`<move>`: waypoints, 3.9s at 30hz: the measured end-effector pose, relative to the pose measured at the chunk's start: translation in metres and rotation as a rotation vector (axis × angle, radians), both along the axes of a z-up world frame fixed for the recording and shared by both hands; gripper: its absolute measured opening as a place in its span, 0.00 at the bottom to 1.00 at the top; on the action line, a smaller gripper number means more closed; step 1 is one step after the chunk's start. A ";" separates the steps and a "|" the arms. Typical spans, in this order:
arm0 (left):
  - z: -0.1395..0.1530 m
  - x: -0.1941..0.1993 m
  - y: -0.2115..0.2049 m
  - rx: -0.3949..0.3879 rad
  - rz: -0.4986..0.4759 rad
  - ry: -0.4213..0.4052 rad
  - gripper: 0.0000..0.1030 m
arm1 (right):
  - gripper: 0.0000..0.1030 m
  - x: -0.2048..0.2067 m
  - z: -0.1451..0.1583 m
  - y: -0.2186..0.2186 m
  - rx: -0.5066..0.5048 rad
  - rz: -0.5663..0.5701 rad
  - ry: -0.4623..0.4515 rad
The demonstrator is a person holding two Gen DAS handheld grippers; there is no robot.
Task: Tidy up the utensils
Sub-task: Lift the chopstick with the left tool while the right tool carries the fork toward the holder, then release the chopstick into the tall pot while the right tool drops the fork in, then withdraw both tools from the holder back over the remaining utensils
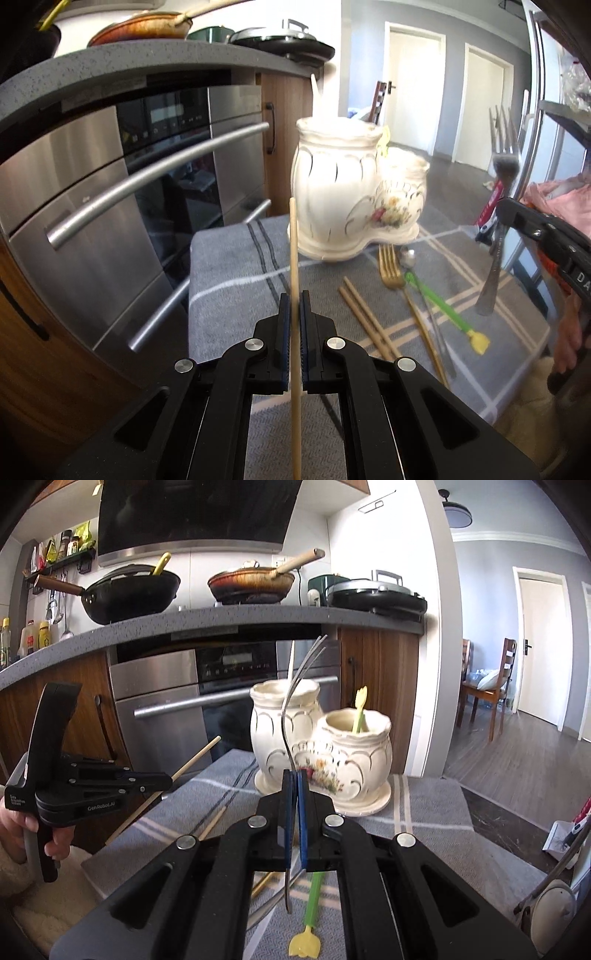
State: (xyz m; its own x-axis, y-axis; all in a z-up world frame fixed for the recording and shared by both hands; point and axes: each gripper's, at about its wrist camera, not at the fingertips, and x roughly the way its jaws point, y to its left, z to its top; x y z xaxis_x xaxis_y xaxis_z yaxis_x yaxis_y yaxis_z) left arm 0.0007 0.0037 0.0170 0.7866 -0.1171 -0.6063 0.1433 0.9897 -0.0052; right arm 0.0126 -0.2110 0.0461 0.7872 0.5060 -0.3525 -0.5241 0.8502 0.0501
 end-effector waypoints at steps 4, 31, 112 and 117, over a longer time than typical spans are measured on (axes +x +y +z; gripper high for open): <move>0.027 0.005 0.001 -0.038 -0.008 -0.093 0.05 | 0.02 0.014 0.023 -0.001 0.039 -0.022 -0.039; 0.107 0.165 -0.036 -0.152 0.011 -0.440 0.05 | 0.03 0.142 0.049 -0.017 0.254 -0.155 -0.043; -0.010 0.025 0.002 0.072 0.143 0.056 0.93 | 0.96 0.070 -0.027 -0.019 0.018 -0.206 0.239; -0.024 0.014 -0.003 0.060 0.116 0.113 0.93 | 0.96 0.064 -0.045 -0.022 -0.028 -0.220 0.296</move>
